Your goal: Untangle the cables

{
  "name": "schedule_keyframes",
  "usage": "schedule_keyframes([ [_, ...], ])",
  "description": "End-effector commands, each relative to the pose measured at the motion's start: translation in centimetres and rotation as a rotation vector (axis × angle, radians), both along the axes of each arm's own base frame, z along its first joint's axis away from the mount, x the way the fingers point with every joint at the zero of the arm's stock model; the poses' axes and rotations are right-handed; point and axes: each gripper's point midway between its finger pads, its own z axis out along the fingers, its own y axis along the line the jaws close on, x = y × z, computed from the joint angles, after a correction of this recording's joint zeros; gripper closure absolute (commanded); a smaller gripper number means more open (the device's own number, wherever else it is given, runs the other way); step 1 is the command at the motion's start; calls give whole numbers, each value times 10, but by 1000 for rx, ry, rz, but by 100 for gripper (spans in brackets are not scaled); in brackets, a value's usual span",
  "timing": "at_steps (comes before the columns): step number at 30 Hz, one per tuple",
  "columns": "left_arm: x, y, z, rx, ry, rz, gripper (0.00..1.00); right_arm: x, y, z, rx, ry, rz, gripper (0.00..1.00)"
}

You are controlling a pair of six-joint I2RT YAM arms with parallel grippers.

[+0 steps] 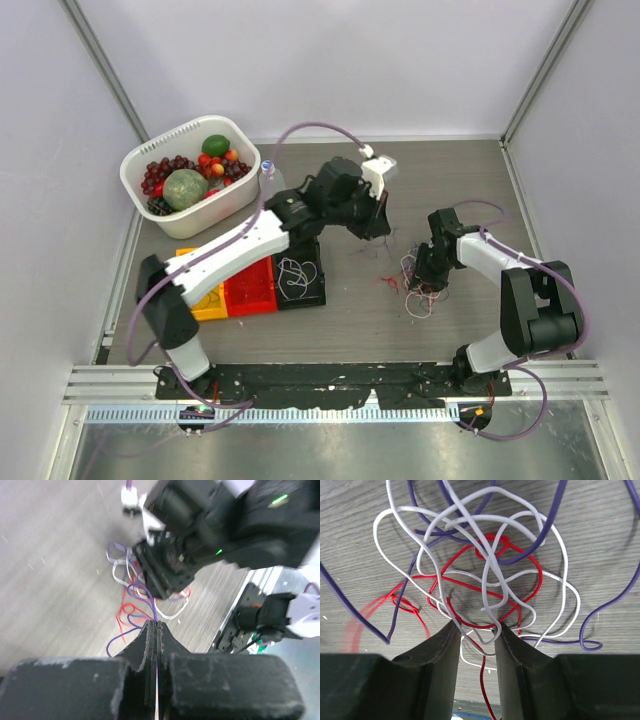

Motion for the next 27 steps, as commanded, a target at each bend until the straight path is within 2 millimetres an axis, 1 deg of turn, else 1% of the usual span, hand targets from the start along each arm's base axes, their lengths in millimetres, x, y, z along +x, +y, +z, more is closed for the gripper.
schedule_keyframes([
  [1, 11, 10, 94, -157, -271, 27, 100, 4, -11, -1, -67, -29, -38, 62],
  [3, 7, 14, 134, -229, -342, 20, 100, 3, -16, -3, -94, -22, -50, 64],
  [8, -10, 37, 238, -448, -544, 26, 100, 0, -24, -8, -138, -4, -69, 64],
  [10, -15, 49, 264, -491, -604, 42, 100, 2, -21, -7, -123, -12, -57, 64],
  [11, -14, 55, 272, -494, -617, 65, 100, 4, -20, -6, -115, -18, -53, 63],
  [12, -12, 61, 276, -484, -625, 91, 100, 6, -18, -4, -103, -30, -48, 63],
  [13, -9, 66, 275, -460, -622, 118, 100, 5, -18, -4, -102, -34, -43, 63],
  [15, -3, 77, 266, -396, -611, 171, 100, 7, -17, -2, -96, -47, -40, 62],
  [17, 7, 93, 251, -317, -603, 255, 100, 8, -15, 1, -84, -64, -37, 62],
  [18, 12, 105, 242, -273, -598, 312, 100, 9, -14, 4, -79, -75, -35, 62],
  [20, 25, 133, 217, -169, -569, 463, 100, 11, -14, 8, -73, -95, -34, 62],
  [21, 31, 151, 203, -111, -546, 545, 100, 11, -14, 10, -71, -103, -31, 62],
  [22, 33, 164, 190, -72, -518, 586, 100, 13, -14, 11, -70, -109, -30, 62],
  [25, 36, 213, 145, 25, -383, 761, 100, 11, -12, 10, -64, -102, -21, 62],
  [26, 35, 230, 122, 72, -338, 806, 100, 11, -11, 10, -60, -100, -18, 62],
  [27, 34, 246, 109, 88, -310, 852, 100, 11, -10, 9, -56, -95, -17, 62],
])
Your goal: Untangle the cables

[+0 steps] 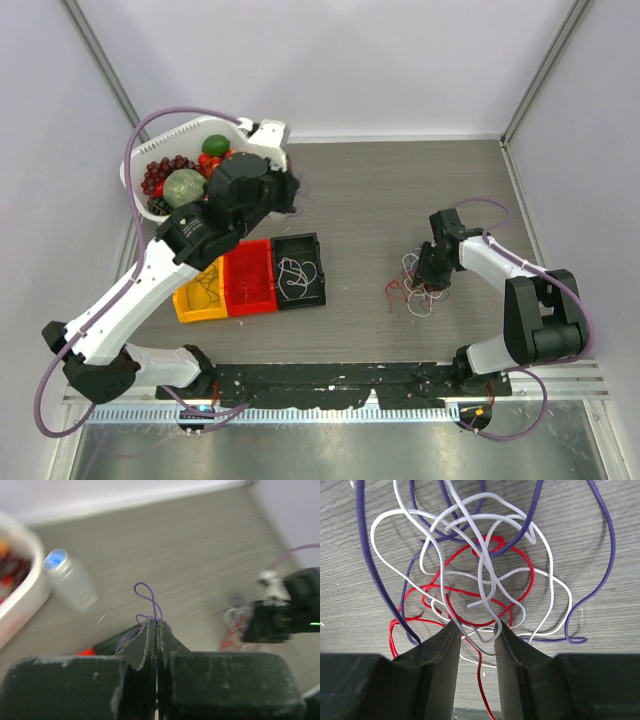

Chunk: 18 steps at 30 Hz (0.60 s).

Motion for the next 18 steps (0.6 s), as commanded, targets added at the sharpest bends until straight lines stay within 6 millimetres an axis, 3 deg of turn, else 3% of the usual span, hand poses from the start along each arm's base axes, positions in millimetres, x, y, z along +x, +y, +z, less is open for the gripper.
schedule_keyframes([
  [1, 0, 93, -78, 65, 208, 347, 100, 8, 0, 5, 0, -41, 15, 62],
  [7, -20, 183, -124, 123, 261, 594, 100, 7, 2, 3, 10, -30, 20, 62],
  [9, -21, 204, -139, 148, 298, 645, 100, 7, 3, 2, 15, -26, 23, 61],
  [13, -13, 234, -170, 181, 355, 721, 100, 6, 5, 1, 20, -21, 26, 61],
  [18, -3, 252, -206, 196, 452, 777, 100, 7, 4, 4, 21, -33, 25, 61],
])
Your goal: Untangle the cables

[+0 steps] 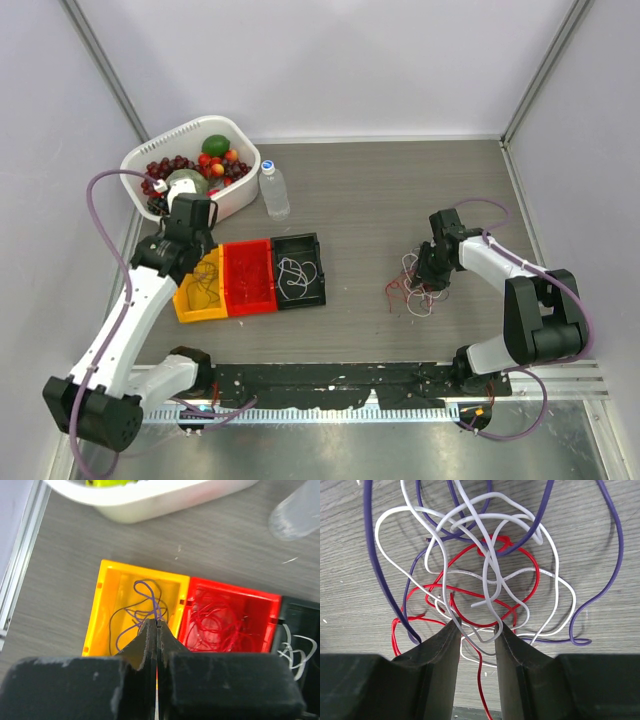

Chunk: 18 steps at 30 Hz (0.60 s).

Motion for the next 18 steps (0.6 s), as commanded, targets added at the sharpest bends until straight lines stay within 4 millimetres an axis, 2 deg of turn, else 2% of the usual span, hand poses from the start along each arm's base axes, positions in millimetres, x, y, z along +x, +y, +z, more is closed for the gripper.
schedule_keyframes([
  [1, 12, 5, -22, -26, 35, 20, 100, 8, 1, 5, 2, -38, 10, 61],
  [4, 11, 11, -36, -14, 75, 69, 100, 7, 0, 5, -1, -36, 9, 61],
  [5, 10, 12, -37, -12, 83, 86, 97, 8, 0, 5, -1, -39, 11, 61],
  [7, 8, 16, -35, -11, 88, 117, 74, 7, 0, 6, 0, -37, 10, 60],
  [9, 9, 13, -30, -39, 71, 132, 39, 8, 0, 7, 0, -45, 12, 59],
  [10, 10, 8, -26, -66, 61, 116, 32, 8, 1, 8, 1, -48, 19, 56],
  [11, 12, 3, -22, -97, 44, 100, 30, 10, 2, 9, 8, -55, 24, 54],
  [13, 16, -8, -11, -153, 15, 73, 31, 8, 8, 9, 32, -51, 50, 51],
  [16, 21, -36, 5, -269, -32, -31, 44, 4, 25, 9, 92, -47, 99, 50],
  [18, 25, -67, 18, -349, -83, -136, 52, 4, 38, 15, 137, -69, 135, 52],
])
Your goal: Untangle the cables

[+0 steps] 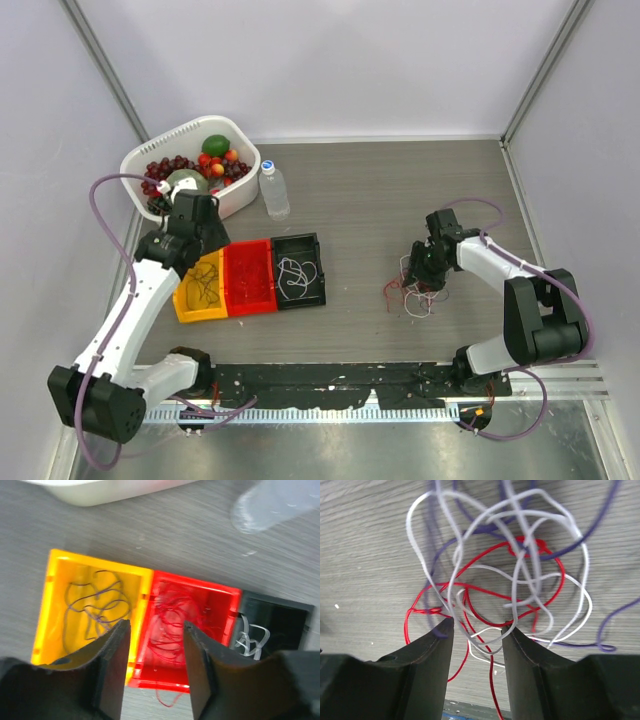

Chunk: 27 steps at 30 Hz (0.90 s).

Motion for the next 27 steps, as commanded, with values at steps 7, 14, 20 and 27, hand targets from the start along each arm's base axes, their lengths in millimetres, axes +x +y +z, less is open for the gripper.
schedule_keyframes([
  [7, 5, -197, 79, -295, -366, -660, 48, 14, 42, 57, 170, -213, 104, 57],
  [14, -23, -338, 14, -310, -66, -1097, 35, 13, -18, 54, -155, -169, -70, 45],
  [20, -51, -402, -64, -291, 237, -1263, 42, 6, -32, 48, -206, -142, -125, 39],
  [27, -71, -426, -113, -232, 424, -1322, 47, -2, 5, 38, -9, -102, -24, 43],
])
